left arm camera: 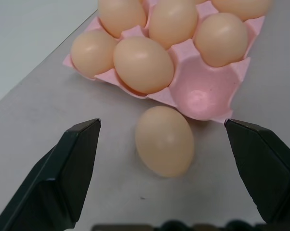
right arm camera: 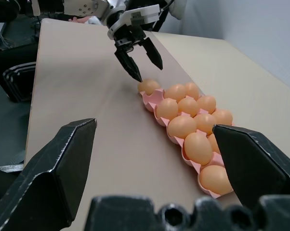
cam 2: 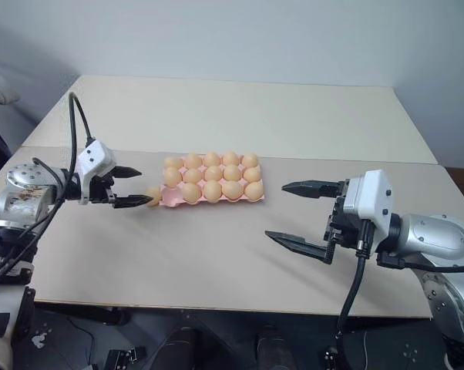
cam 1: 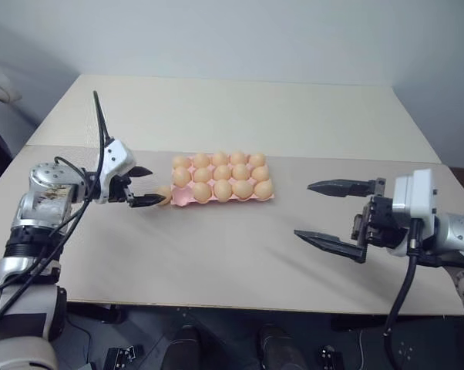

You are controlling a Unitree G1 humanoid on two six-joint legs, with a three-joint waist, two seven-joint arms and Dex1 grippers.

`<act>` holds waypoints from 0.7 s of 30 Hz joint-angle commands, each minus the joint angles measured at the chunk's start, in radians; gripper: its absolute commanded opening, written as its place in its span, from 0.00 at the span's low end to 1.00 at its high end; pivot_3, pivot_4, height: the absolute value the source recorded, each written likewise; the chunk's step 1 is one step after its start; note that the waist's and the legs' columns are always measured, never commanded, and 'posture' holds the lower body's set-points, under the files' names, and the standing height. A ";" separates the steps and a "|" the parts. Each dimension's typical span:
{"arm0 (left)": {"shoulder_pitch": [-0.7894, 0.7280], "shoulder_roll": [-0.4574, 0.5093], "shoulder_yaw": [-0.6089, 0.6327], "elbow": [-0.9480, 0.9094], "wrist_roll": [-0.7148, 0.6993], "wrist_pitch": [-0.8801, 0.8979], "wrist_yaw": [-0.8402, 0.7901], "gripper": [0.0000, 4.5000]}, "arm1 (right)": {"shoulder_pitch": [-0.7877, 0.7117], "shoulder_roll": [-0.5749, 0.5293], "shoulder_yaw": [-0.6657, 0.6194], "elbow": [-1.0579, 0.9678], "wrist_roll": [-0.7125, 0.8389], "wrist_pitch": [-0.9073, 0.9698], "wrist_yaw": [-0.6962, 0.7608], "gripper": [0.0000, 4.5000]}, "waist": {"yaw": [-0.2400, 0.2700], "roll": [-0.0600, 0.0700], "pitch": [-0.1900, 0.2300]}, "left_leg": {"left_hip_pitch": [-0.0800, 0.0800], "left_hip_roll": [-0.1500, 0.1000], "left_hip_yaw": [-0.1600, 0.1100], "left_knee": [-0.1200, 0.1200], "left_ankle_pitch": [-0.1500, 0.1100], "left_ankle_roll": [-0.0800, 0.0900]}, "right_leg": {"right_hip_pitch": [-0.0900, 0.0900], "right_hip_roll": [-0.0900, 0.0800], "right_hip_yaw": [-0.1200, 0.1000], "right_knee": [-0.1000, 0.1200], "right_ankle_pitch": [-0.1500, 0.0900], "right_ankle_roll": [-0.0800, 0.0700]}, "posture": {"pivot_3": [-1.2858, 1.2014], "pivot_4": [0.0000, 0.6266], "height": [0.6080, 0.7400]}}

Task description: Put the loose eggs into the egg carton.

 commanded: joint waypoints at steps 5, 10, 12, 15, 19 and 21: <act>-0.072 -0.065 -0.052 0.071 0.083 0.013 0.058 0.90 | -0.013 -0.013 -0.029 -0.028 0.021 0.000 -0.008 1.00 | 0.002 0.000 0.000 | 0.000 0.000 0.000 0.000 0.000 0.000 | 0.000 0.000 0.000 0.000 0.000 0.000 | 0.52 0.24 1.00; -0.085 -0.081 -0.058 0.100 0.110 -0.004 0.084 0.56 | -0.011 -0.013 -0.031 -0.033 0.025 0.002 -0.017 1.00 | -0.004 0.000 0.000 | 0.000 0.000 0.000 0.000 0.000 0.000 | 0.000 0.000 0.000 0.000 0.000 0.000 | 0.52 0.24 1.00; -0.095 -0.084 -0.044 0.092 0.098 0.021 0.083 0.50 | -0.010 -0.013 -0.031 -0.036 0.026 0.003 -0.022 1.00 | -0.004 0.000 0.000 | 0.000 0.000 -0.001 0.000 0.000 0.000 | 0.000 0.000 0.000 0.001 0.000 0.000 | 0.52 0.24 1.00; -0.097 -0.064 -0.035 0.075 0.089 0.020 0.055 0.50 | -0.012 -0.012 -0.029 -0.037 0.027 0.002 -0.030 1.00 | -0.004 0.000 0.000 | 0.000 0.000 -0.001 0.000 0.000 0.000 | 0.000 0.000 0.000 0.001 0.000 0.000 | 0.52 0.24 1.00; -0.095 -0.017 -0.025 0.062 0.083 0.000 0.021 0.50 | -0.018 -0.010 -0.021 -0.037 0.024 0.000 -0.036 1.00 | -0.006 0.000 0.000 | 0.000 0.000 -0.001 0.000 0.000 0.000 | 0.000 0.000 0.000 0.001 0.000 0.000 | 0.52 0.24 1.00; -0.100 0.012 -0.011 0.047 0.059 0.005 -0.023 0.50 | -0.026 -0.008 -0.016 -0.032 0.022 -0.003 -0.036 1.00 | -0.006 0.000 0.000 | 0.000 0.000 -0.001 0.000 0.000 0.000 | 0.000 0.000 0.000 0.001 0.000 0.000 | 0.52 0.24 1.00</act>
